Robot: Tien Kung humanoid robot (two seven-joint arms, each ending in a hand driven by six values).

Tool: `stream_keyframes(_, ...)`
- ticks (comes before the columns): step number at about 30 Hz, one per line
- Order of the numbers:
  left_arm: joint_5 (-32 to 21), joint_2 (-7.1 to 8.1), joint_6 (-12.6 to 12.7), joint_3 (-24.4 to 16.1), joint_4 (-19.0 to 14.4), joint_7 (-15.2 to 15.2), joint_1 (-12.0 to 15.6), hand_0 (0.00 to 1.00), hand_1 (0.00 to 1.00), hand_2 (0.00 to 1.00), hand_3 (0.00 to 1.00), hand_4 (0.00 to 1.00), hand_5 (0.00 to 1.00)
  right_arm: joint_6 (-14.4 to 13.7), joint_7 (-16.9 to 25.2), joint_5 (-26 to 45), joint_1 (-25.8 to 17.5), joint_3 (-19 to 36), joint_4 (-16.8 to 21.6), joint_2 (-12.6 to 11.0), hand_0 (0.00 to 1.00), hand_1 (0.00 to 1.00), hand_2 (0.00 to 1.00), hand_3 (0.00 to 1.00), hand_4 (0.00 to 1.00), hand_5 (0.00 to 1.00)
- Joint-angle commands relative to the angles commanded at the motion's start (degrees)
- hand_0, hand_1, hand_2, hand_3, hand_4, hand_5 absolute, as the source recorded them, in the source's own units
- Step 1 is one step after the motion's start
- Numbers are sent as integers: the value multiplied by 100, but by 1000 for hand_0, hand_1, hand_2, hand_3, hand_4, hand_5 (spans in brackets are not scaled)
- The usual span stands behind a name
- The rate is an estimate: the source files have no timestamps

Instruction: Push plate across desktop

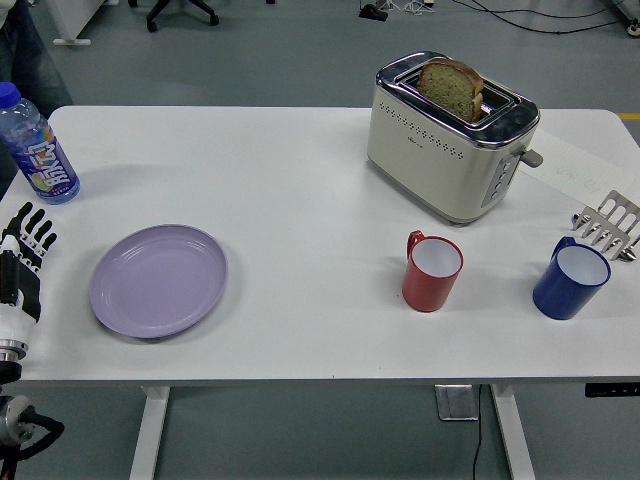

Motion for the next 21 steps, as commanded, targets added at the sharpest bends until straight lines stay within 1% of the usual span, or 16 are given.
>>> stream_keyframes(6, -21, -101, 11, 60, 45, -39, -18, 873, 904, 930, 911, 497, 998, 7, -3, -8, -2, -14, 0, 7, 603, 548, 649, 615, 134, 357)
stream_keyframes(17, -56, -202, 44, 198, 119, -86, -37, 871, 902, 927, 908, 491, 998, 10, -3, -6, 2, -39, 0, 7, 602, 547, 649, 614, 135, 355)
stream_keyframes(21, -106, -258, 89, 349, 152, -121, -28, 870, 900, 925, 907, 492, 998, 13, -7, -21, -9, -36, 0, 8, 602, 546, 649, 613, 135, 353)
